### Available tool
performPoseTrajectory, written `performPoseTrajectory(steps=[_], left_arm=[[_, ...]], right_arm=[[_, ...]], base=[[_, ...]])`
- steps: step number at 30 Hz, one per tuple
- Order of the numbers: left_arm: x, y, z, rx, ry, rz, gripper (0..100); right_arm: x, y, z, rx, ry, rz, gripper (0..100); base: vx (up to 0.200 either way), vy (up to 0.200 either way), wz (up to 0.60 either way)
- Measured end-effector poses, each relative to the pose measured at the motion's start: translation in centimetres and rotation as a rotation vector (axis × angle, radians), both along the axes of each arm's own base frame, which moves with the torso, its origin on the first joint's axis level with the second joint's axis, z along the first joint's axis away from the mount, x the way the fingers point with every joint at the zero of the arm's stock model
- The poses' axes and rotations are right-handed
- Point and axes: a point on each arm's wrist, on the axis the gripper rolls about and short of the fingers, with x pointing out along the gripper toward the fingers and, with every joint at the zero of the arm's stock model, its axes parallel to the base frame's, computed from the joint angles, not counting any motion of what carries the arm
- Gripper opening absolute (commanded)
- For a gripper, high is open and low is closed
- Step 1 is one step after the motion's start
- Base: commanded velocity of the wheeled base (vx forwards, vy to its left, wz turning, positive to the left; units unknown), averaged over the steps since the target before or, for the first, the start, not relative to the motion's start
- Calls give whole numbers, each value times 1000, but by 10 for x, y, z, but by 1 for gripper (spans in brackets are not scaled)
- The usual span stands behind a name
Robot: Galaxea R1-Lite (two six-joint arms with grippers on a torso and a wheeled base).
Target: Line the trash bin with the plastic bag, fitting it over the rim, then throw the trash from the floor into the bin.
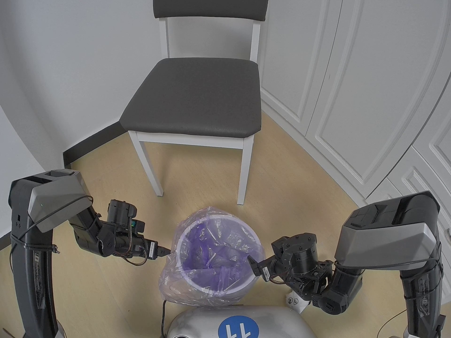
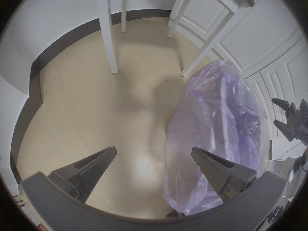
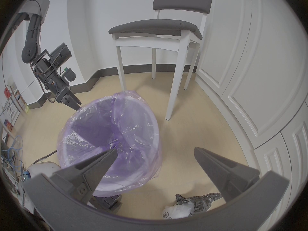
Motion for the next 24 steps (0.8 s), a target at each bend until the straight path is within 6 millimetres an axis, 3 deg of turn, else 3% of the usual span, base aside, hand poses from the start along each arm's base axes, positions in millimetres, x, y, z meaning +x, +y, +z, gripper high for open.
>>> performPoseTrajectory(steps=[11, 24], left_arm=[[17, -19, -11, 27, -8, 138, 100], [19, -28, -18, 36, 5, 136, 100]], right_arm=[[14, -7, -2, 4, -8, -40, 100], [42, -41, -5, -53, 58, -130, 100]], base=[[0, 0, 0], [0, 0, 0]])
